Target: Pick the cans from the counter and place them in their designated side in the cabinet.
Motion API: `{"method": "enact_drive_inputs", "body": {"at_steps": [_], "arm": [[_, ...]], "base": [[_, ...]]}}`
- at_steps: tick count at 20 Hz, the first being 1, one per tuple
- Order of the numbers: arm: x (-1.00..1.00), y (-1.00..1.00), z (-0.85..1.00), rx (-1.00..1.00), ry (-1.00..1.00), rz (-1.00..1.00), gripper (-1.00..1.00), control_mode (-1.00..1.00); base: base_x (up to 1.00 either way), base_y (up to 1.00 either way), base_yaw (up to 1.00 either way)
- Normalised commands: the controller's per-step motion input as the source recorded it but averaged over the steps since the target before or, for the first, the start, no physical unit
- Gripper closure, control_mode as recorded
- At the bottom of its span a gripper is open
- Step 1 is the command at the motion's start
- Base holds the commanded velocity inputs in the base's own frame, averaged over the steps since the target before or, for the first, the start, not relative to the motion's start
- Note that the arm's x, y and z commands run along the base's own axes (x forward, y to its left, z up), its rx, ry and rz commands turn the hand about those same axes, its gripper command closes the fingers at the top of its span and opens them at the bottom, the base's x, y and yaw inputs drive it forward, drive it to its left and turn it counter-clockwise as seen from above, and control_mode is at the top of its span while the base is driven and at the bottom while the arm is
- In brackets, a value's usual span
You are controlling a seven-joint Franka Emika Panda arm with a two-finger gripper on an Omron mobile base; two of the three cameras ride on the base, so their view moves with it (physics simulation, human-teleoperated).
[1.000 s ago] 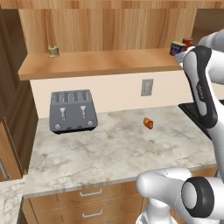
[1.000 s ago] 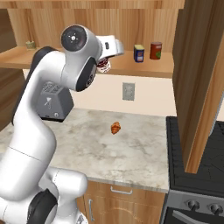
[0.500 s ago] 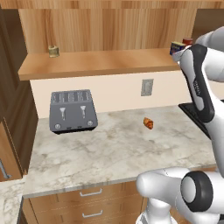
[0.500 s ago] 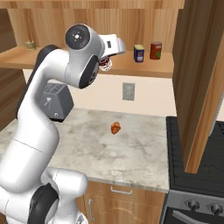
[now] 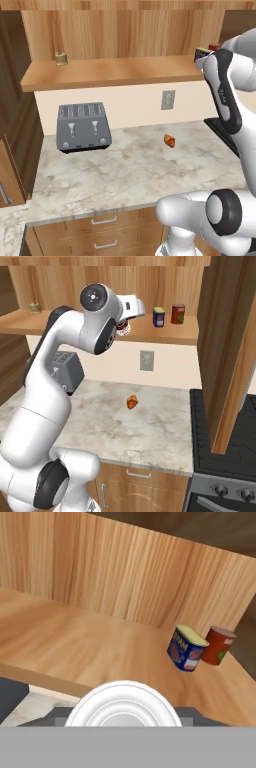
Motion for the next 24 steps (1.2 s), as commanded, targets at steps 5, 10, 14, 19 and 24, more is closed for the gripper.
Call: {"method": "enact_drive_inputs", "body": {"at_steps": [5, 10, 14, 19, 24], "arm": [[0.18, -0.06, -0.03, 0.0, 0.0, 0.0, 1.0, -1.0], [0.17, -0.06, -0.03, 0.0, 0.0, 0.0, 1.0, -1.0], [0.17, -0.05, -0.05, 0.0, 0.0, 0.0, 1.0, -1.0], [0.18, -0.04, -0.05, 0.0, 0.0, 0.0, 1.0, -1.0], [0.19, -0.03, -0.04, 0.0, 0.0, 0.0, 1.0, -1.0]], "base": [[0.0, 0.0, 0.0], [0.0, 0.0, 0.0], [0.0, 0.0, 0.0], [0.0, 0.0, 0.0], [0.0, 0.0, 0.0]]}}
